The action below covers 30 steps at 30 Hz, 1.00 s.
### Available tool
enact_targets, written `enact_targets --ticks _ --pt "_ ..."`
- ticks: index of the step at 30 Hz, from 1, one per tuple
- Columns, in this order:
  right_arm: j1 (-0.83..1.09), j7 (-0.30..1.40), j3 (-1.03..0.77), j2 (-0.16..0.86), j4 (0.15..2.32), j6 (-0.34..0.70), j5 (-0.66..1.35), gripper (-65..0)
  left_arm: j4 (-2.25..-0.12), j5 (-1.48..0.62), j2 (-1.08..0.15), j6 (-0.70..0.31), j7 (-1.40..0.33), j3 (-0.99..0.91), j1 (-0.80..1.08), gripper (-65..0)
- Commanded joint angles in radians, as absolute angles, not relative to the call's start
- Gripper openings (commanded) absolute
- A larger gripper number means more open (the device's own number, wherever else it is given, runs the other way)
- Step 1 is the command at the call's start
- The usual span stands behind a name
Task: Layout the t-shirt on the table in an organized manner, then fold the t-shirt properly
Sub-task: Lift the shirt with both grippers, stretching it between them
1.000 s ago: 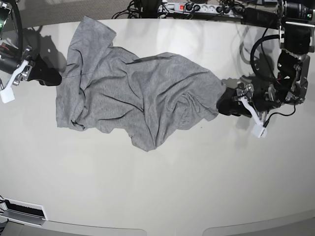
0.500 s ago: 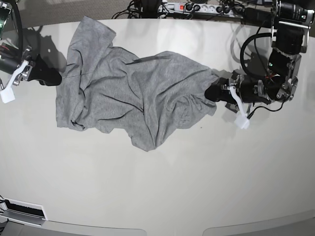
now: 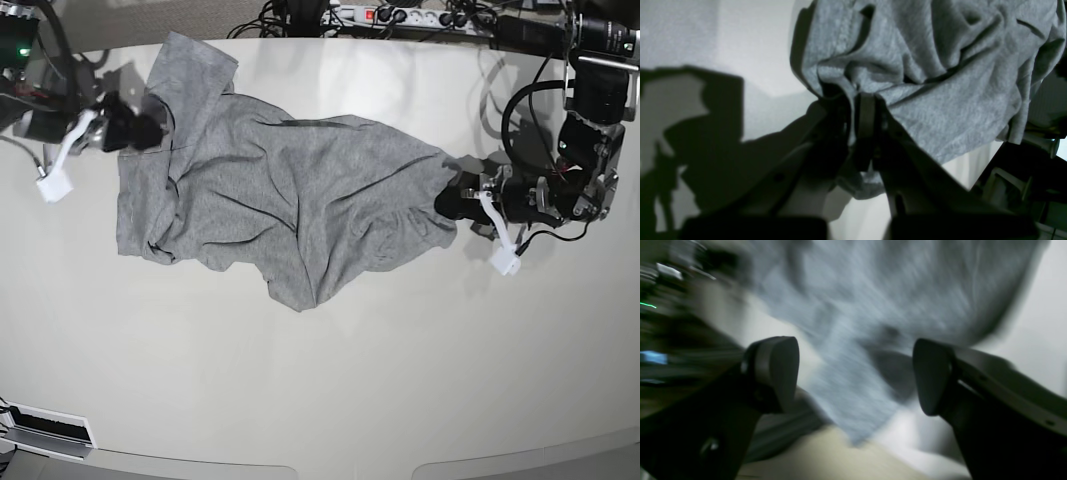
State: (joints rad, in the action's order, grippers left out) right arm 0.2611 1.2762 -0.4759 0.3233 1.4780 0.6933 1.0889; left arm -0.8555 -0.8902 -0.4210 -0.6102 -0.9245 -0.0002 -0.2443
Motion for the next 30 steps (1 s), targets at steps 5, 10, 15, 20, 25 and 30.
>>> enact_targets --ticks 5,10,15,20,25,30 --pt "0.252 1.145 -0.484 0.344 1.489 0.698 0.957 -11.4 -0.862 -0.873 -0.441 -0.603 -0.928 -0.003 -0.263 -65.0" --pt "0.252 1.073 -0.484 0.343 1.432 0.698 0.95 -11.9 -0.862 -0.874 -0.441 -0.603 -0.921 -0.003 -0.263 -65.0" --pt "0.249 1.015 -0.484 0.343 1.367 0.698 0.941 -12.3 -0.862 -0.874 -0.441 -0.603 -0.92 -0.003 -0.263 -65.0" --pt "0.231 0.984 -0.484 0.305 1.336 0.698 0.937 -12.3 -0.862 -0.875 -0.44 -0.603 -0.92 -0.003 -0.264 -65.0" --pt "0.173 1.007 -0.484 0.274 1.324 0.698 0.938 -13.3 -0.862 -0.892 -0.441 -0.603 -0.918 -0.003 -0.263 -65.0" --pt "0.131 1.103 -0.484 0.282 1.328 0.698 0.943 -56.3 -0.862 -0.893 -0.451 -0.603 -0.917 -0.003 -0.265 -65.0"
